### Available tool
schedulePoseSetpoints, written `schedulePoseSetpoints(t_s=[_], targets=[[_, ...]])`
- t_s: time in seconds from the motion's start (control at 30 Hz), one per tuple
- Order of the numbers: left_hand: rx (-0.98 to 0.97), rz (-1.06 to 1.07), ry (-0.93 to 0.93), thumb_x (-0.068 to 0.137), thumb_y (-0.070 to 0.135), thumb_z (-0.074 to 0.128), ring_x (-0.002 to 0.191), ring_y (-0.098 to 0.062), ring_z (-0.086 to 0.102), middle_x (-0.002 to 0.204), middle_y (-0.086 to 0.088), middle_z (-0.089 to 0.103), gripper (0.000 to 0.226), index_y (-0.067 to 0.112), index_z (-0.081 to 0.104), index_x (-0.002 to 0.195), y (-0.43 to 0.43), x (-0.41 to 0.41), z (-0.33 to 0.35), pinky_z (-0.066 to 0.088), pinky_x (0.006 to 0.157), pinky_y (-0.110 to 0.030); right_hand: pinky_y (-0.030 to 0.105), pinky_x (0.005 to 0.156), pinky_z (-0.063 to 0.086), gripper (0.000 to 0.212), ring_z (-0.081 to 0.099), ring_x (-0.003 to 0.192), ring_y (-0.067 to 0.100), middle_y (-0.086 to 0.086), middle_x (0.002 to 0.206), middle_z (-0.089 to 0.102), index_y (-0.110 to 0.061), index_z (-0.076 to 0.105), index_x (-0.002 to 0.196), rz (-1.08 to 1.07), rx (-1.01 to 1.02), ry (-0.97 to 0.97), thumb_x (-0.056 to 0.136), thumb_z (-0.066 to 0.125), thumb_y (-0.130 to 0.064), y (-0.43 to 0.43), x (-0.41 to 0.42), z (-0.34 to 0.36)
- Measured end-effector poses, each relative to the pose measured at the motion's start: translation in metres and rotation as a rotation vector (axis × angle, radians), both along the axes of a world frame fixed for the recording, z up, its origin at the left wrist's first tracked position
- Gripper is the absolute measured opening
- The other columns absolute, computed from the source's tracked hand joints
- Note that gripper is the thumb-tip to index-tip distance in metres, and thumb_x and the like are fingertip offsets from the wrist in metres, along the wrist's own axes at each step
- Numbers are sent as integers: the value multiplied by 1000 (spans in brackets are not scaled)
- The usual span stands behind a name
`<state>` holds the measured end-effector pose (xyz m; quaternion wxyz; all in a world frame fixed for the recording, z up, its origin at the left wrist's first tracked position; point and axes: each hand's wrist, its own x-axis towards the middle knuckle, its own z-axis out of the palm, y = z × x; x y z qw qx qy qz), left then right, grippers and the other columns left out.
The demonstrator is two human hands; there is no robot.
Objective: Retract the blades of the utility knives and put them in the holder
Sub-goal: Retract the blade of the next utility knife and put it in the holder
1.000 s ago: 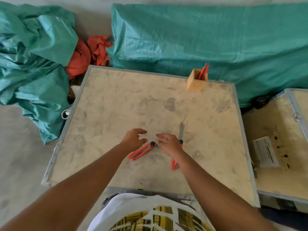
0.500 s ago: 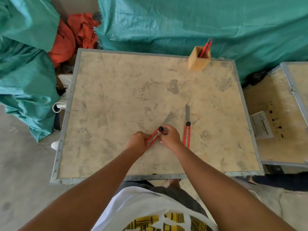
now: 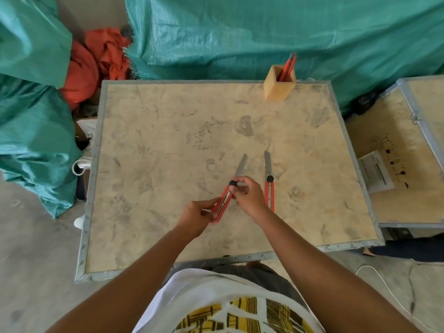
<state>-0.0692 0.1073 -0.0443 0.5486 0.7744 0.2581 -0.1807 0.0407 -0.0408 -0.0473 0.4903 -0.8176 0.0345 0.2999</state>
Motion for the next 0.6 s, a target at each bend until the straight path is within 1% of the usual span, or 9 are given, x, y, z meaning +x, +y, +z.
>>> schedulePoseSetpoints(t_s=[0.03, 0.07, 0.1, 0.17, 0.23, 0.3, 0.4, 0.5, 0.6], targets=[[-29, -3, -6, 86, 5, 67, 84, -16, 71, 108, 5, 74, 51, 37, 63, 125, 1, 0, 4, 60, 75, -28, 29, 69, 58, 19, 75, 89, 18, 5, 102, 76, -23, 68, 111, 3, 19, 4, 92, 71, -25, -2, 4, 8], [-51, -6, -14, 86, 6, 68, 84, -16, 72, 108, 6, 74, 53, 40, 61, 126, 1, 1, 9, 62, 74, -33, 25, 64, 55, 19, 76, 87, 15, 5, 101, 77, -23, 68, 112, 6, 37, 5, 93, 71, -24, -3, 7, 16], [-69, -1, -26, 86, 6, 68, 84, -15, 73, 108, 6, 74, 54, 41, 60, 127, 1, 2, 15, 63, 73, -35, 25, 61, 54, 19, 76, 84, 14, 5, 99, 77, -24, 69, 111, 13, 55, 3, 93, 71, -23, -5, 11, 25], [-108, 18, -55, 86, 6, 69, 83, -15, 73, 108, 4, 74, 56, 40, 59, 128, -2, 5, 28, 63, 73, -38, 27, 59, 54, 17, 75, 80, 13, 5, 97, 78, -24, 70, 109, 35, 106, -12, 93, 71, -19, -9, 19, 42], [-124, -14, -77, 86, 8, 70, 80, -14, 73, 109, 7, 73, 57, 41, 56, 131, -6, 10, 42, 63, 74, -38, 26, 60, 54, 18, 73, 77, 11, 4, 95, 78, -23, 70, 109, 53, 148, -42, 93, 70, -16, -15, 27, 57], [-131, -70, -88, 86, 9, 71, 78, -15, 71, 110, 13, 70, 60, 42, 53, 134, -13, 14, 57, 62, 70, -31, 23, 60, 54, 21, 73, 75, 7, 0, 93, 78, -21, 71, 113, 75, 170, -74, 93, 71, -15, -25, 36, 69], [-147, -22, -150, 85, 5, 71, 70, -13, 67, 104, 16, 71, 60, 38, 54, 133, -31, 19, 77, 60, 67, -24, 20, 61, 55, 26, 74, 78, 6, -2, 94, 78, -19, 72, 119, 134, 198, -131, 93, 71, -14, -40, 52, 83], [-181, 100, -206, 85, 3, 71, 66, -15, 62, 101, 12, 73, 55, 32, 58, 130, -52, 22, 91, 61, 68, -24, 20, 63, 58, 30, 75, 83, 5, -3, 98, 78, -20, 70, 126, 222, 191, -207, 96, 66, -17, -54, 64, 95], [-244, 188, -262, 85, 2, 71, 64, -12, 57, 106, 1, 73, 52, 34, 60, 125, -71, 25, 99, 62, 72, -30, 18, 74, 59, 31, 74, 88, 1, -8, 106, 76, -20, 69, 127, 339, 188, -273, 96, 66, -18, -68, 74, 109]])
